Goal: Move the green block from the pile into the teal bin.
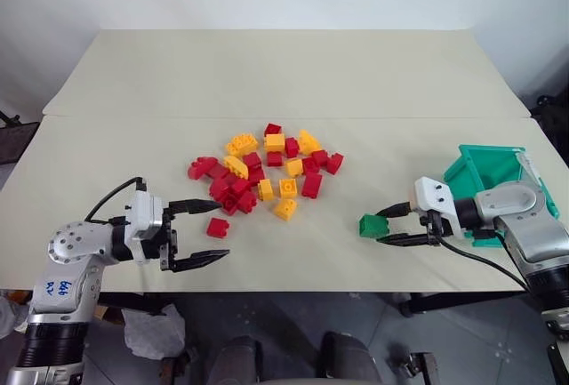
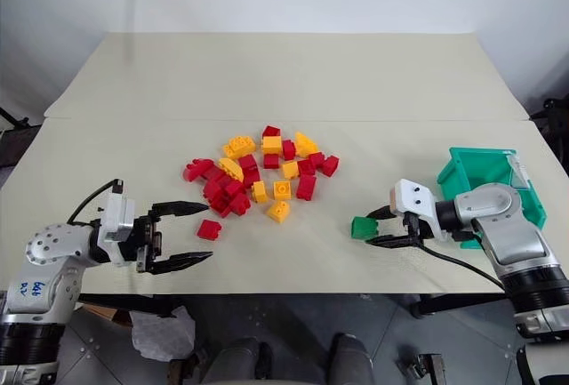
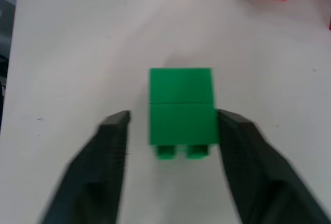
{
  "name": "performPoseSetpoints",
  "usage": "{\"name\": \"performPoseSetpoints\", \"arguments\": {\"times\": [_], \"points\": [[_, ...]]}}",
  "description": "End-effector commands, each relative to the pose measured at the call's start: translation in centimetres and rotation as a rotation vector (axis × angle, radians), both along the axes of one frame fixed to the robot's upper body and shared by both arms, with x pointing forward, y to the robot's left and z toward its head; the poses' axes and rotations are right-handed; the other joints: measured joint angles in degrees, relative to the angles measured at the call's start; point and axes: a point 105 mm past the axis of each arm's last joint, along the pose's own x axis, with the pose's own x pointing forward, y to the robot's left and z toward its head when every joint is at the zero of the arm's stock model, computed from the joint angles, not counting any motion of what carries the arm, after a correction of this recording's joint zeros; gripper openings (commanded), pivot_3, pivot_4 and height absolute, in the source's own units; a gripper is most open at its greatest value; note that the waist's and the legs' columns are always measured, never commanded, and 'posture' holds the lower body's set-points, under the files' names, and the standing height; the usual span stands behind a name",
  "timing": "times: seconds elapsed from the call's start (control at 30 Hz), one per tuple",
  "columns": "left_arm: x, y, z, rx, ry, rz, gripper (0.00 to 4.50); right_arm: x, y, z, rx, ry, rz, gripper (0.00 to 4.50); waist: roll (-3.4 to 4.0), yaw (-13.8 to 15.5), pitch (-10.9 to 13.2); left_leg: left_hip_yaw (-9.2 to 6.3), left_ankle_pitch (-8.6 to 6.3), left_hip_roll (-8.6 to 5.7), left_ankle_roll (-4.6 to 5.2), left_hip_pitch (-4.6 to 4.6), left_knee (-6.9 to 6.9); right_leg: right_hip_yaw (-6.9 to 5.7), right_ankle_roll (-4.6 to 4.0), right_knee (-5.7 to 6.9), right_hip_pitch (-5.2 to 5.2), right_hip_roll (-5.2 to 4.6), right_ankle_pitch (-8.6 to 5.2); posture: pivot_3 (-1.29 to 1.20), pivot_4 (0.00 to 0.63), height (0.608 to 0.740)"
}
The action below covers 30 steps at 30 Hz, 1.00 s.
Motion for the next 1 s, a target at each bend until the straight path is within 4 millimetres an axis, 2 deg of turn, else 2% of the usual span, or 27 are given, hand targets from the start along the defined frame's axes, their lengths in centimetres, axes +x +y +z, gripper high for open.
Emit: {"name": "performPoseSetpoints", "arguments": {"times": [0.03, 0.13, 0.23, 0.33, 0.43, 0.67, 0.77, 0.83, 0.9, 1.0], "points": [[0.1, -1.3, 1.2, -0.054, -0.033, -0.021, 4.5, -0.3, -0.4, 2.3, 0.119, -0.108, -0.047, 1.45, 0.0, 0.29, 0.0, -0.01, 0.0, -0.01, 0.0, 0.0, 0.01, 0.0, 0.0, 0.0, 0.01, 0.0, 0.0, 0.0, 0.15, 0.74], [0.3, -2.0, 1.6, -0.097, -0.033, -0.019, 4.5, -0.7, -1.1, 3.5, 0.195, -0.172, -0.137, 1.45, 0.0, 0.27, 0.0, -0.01, -0.01, -0.01, 0.0, -0.02, 0.04, 0.0, 0.0, 0.0, 0.02, 0.0, 0.0, 0.0, 0.15, 0.74], [0.6, -3.0, 2.9, -0.187, -0.053, -0.003, 4.5, -1.1, -2.2, 6.8, 0.367, -0.311, -0.294, 1.45, 0.0, 0.17, 0.0, 0.0, -0.01, 0.0, 0.0, 0.0, 0.04, 0.01, 0.0, 0.01, 0.02, 0.0, 0.0, 0.0, 0.15, 0.74], [0.8, -4.3, 3.7, -0.235, -0.061, -0.007, 4.5, -1.9, -4.9, 9.9, 0.481, -0.447, -0.486, 1.45, 0.0, 0.27, 0.0, -0.01, -0.02, 0.01, -0.02, -0.01, 0.04, 0.02, 0.0, 0.03, 0.02, 0.0, 0.01, 0.0, 0.15, 0.74], [1.3, -5.3, 3.7, -0.24, -0.065, -0.006, 4.5, -2.5, -9.0, 11.2, 0.483, -0.546, -0.714, 1.45, 0.01, 0.39, -0.01, 0.0, -0.02, -0.01, -0.01, 0.02, 0.04, 0.04, -0.01, 0.01, 0.05, 0.0, 0.01, 0.0, 0.15, 0.74], [2.4, -6.5, 4.2, -0.265, -0.081, 0.012, 4.5, -3.1, -16.3, 9.9, 0.388, -0.545, -1.068, 1.45, 0.03, 0.1, -0.02, 0.14, -0.04, -0.03, 0.03, 0.05, 0.04, 0.15, -0.01, -0.04, 0.06, 0.0, 0.01, 0.0, 0.15, 0.74], [2.6, -6.3, 4.0, -0.256, -0.082, 0.023, 4.5, -2.8, -17.7, 8.7, 0.343, -0.5, -1.123, 1.45, 0.1, -0.18, -0.06, 0.27, -0.04, -0.02, 0.04, 0.13, -0.01, 0.26, -0.01, -0.05, 0.04, 0.01, 0.01, 0.0, 0.15, 0.74], [2.5, -6.0, 3.7, -0.235, -0.084, 0.032, 4.5, -2.4, -18.0, 7.1, 0.333, -0.401, -1.138, 1.45, 0.11, -0.21, -0.06, 0.29, -0.03, -0.01, 0.04, 0.14, -0.03, 0.27, -0.01, -0.04, 0.02, 0.02, 0.01, 0.0, 0.15, 0.74], [2.4, -5.8, 3.6, -0.225, -0.087, 0.033, 4.5, -2.1, -18.1, 6.6, 0.317, -0.382, -1.134, 1.45, 0.11, -0.19, -0.06, 0.3, -0.03, -0.01, 0.04, 0.13, -0.02, 0.29, -0.01, -0.07, 0.02, 0.02, 0.01, 0.0, 0.15, 0.74], [2.3, -5.3, 3.6, -0.214, -0.095, 0.048, 4.5, -1.4, -18.2, 6.3, 0.294, -0.379, -1.119, 2.51, 0.12, -0.08, -0.07, 0.32, -0.03, -0.01, 0.05, 0.12, -0.02, 0.31, -0.01, -0.1, 0.02, 0.02, 0.01, 0.0, 0.15, 0.74]]}}
